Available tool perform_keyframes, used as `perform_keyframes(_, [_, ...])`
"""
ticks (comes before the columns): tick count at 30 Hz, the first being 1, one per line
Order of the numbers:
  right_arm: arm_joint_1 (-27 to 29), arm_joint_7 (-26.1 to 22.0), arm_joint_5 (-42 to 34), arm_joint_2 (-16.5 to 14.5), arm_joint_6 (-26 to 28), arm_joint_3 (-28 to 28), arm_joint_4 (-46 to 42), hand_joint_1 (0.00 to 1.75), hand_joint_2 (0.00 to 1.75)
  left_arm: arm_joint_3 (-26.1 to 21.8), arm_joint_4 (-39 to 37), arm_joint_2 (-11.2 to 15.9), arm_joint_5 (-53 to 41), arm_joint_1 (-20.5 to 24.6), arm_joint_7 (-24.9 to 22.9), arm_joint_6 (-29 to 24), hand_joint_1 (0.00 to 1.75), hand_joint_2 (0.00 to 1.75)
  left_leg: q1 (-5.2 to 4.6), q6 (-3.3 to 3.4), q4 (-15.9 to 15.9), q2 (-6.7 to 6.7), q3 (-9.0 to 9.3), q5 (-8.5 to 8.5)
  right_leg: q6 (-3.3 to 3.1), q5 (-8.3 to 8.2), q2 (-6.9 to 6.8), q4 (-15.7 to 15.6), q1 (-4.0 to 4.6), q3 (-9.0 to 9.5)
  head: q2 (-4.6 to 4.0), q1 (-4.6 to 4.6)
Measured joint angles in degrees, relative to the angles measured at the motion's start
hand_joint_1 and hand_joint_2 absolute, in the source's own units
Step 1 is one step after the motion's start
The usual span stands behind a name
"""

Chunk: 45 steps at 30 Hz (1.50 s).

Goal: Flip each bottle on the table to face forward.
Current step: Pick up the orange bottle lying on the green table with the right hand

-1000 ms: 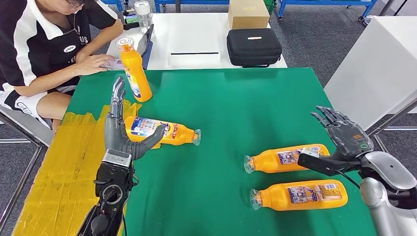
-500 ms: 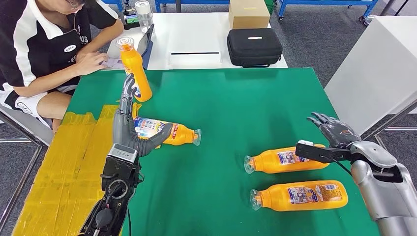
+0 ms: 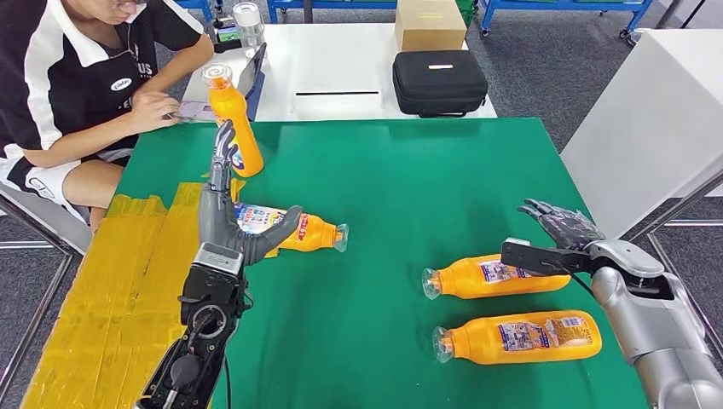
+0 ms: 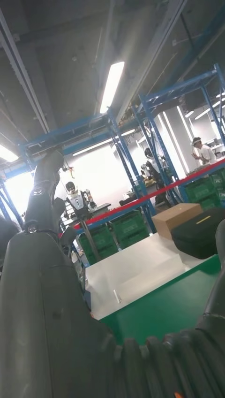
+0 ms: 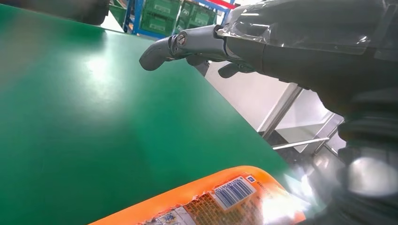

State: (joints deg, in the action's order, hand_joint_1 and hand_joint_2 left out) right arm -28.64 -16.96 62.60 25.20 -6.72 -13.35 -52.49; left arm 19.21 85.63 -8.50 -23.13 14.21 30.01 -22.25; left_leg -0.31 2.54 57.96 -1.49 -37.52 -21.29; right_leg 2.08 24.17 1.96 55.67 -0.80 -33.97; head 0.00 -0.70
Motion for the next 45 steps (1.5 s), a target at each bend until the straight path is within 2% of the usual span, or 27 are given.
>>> perform_keyframes(11, [-1.0, -3.0, -5.1, -0.4, -4.7, -4.0, 2.9, 0.0, 1.75, 0.9, -1.3, 0.0, 1.1, 1.1, -0.3, -0.6, 0.0, 1.75, -0.01, 0.04, 0.0, 0.02, 0.17, 0.03, 0.04, -0.06, 0.02, 0.0, 0.0, 0.13, 0.0, 0.01])
perform_keyframes(15, [0.6, -2.9, -5.4, -0.4, -1.5, -5.2, 2.8, 0.0, 1.75, 1.1, -1.5, 0.1, 1.3, 1.2, -0.3, -0.8, 0.0, 1.75, -0.02, 0.11, 0.0, -0.02, 0.0, 0.11, 0.11, -0.11, 0.0, 0.0, -0.01, 0.05, 0.0, 0.0])
perform_keyframes(19, [3.7, -2.7, -7.1, -0.5, 3.4, -5.0, -3.0, 0.0, 1.75, 1.1, -1.5, 0.4, 1.4, 0.9, -0.4, -1.2, 0.0, 1.75, -0.02, 0.12, 0.0, -0.03, -0.06, 0.11, 0.13, -0.12, 0.0, 0.0, -0.01, -0.01, 0.0, -0.01])
perform_keyframes(24, [8.2, -2.7, -9.4, 0.3, 1.2, -3.7, -14.9, 0.0, 1.75, 1.0, -1.5, 0.8, 1.4, 0.5, -0.6, -1.5, 0.0, 1.75, -0.02, 0.11, 0.0, -0.09, -0.19, 0.09, 0.12, -0.06, -0.03, 0.0, -0.01, -0.13, 0.0, -0.01])
perform_keyframes(31, [15.0, -0.2, -7.7, 2.1, -0.9, -1.5, -26.7, 0.0, 1.75, 1.0, -1.5, 1.1, 1.4, 0.2, -0.7, -1.6, 0.0, 1.75, -0.02, 0.11, 0.0, -0.11, -0.26, 0.05, 0.21, 0.02, -0.04, 0.0, -0.03, -0.19, 0.0, 0.0])
perform_keyframes(37, [19.2, 1.2, -6.3, 3.2, -1.9, -0.4, -29.6, 0.0, 1.75, 1.0, -1.5, 1.1, 1.4, 0.1, -0.7, -1.2, 0.0, 1.75, -0.05, 0.12, 0.0, -0.09, -0.29, 0.03, 0.24, 0.01, -0.02, 0.0, -0.06, -0.22, 0.0, -0.01])
perform_keyframes(45, [20.4, 1.2, -6.2, 3.6, -1.9, 0.4, -30.6, 0.0, 1.75, 1.0, -1.5, 1.1, 1.4, 0.1, -0.7, -1.2, 0.0, 1.75, -0.05, 0.11, 0.0, -0.09, -0.28, 0.04, 0.25, 0.01, -0.02, 0.0, -0.06, -0.22, 0.0, -0.01])
